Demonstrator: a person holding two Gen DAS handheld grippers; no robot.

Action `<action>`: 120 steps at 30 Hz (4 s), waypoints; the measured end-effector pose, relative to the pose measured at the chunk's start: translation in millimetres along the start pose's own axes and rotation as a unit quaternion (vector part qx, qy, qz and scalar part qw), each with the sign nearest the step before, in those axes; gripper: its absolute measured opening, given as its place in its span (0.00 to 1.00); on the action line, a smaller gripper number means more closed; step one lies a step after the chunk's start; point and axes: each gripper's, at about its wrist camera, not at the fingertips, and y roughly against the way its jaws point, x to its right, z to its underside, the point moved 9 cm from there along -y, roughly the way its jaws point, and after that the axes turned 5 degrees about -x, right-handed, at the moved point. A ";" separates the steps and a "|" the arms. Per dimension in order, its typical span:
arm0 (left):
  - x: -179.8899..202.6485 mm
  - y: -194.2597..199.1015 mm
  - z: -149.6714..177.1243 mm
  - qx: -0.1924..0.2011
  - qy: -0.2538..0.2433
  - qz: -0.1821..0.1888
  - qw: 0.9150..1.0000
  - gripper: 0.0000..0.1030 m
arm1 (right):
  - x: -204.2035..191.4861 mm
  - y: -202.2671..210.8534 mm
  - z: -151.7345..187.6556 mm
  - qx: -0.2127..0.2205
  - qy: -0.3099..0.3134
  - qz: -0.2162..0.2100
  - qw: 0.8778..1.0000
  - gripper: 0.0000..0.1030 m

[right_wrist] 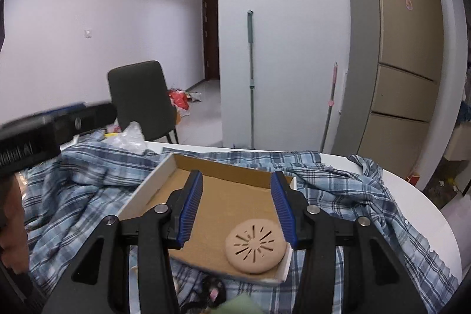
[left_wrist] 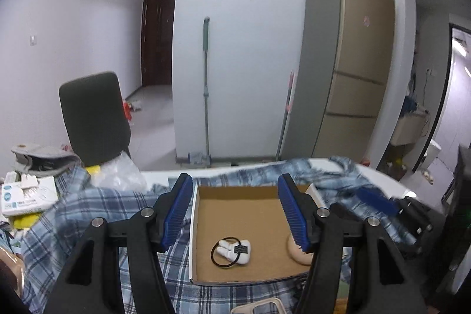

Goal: Organize soft objects
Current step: 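Grasp the blue Babycare wipes pack with the left gripper, then grasp the gold Liqun box with the right gripper while the left gripper holds the wipes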

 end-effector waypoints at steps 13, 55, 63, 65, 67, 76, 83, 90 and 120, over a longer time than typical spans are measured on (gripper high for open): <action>8.8 92.9 43.9 0.044 -0.021 0.014 0.999 0.61 | -29.7 76.7 34.2 0.030 0.039 -0.010 0.999 0.47; 40.2 -8.1 187.6 -0.168 -0.136 0.050 0.975 0.87 | 4.3 46.4 113.7 -0.054 -0.018 0.016 0.998 0.66; 38.0 -22.2 203.1 -0.220 -0.117 0.078 0.965 0.87 | 1.2 46.4 115.4 -0.057 -0.014 0.013 0.998 0.66; 37.4 -22.9 203.6 -0.223 -0.112 0.080 0.965 0.87 | 1.2 45.8 116.0 -0.059 -0.015 0.012 0.998 0.66; 37.3 -23.3 203.2 -0.222 -0.111 0.082 0.965 0.87 | 1.5 45.9 116.4 -0.060 -0.015 0.012 0.998 0.66; 32.2 -26.3 202.3 -0.223 -0.105 0.073 0.966 0.78 | 1.8 44.5 117.7 -0.063 -0.016 0.012 0.998 0.66; 26.4 -16.6 190.6 -0.187 -0.095 0.061 0.976 0.67 | 1.8 44.7 118.2 -0.064 -0.016 0.013 0.998 0.66; 23.6 7.7 169.8 -0.099 -0.089 0.044 0.990 0.67 | 3.4 37.6 125.5 -0.094 -0.030 -0.005 0.995 0.66; 11.0 44.6 145.6 -0.002 -0.065 0.029 0.997 0.67 | -25.2 -7.6 163.9 -0.250 -0.126 -0.003 0.960 0.59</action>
